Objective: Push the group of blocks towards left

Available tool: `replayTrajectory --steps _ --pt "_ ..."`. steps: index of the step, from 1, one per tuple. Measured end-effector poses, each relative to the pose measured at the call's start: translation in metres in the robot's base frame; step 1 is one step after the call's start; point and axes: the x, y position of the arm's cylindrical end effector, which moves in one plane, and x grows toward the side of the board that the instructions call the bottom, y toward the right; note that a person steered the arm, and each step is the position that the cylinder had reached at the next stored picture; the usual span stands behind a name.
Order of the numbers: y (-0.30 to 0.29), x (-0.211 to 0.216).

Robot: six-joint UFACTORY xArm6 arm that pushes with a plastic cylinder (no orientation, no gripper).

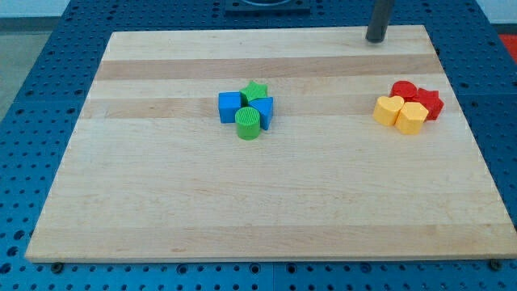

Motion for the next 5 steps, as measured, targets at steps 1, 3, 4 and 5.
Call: replayTrajectory --steps 1,3,4,5 --pt "-0.018 0.038" --pt "-0.056 0.091" --pt "-0.073 0.105" --pt "-0.096 0.115"
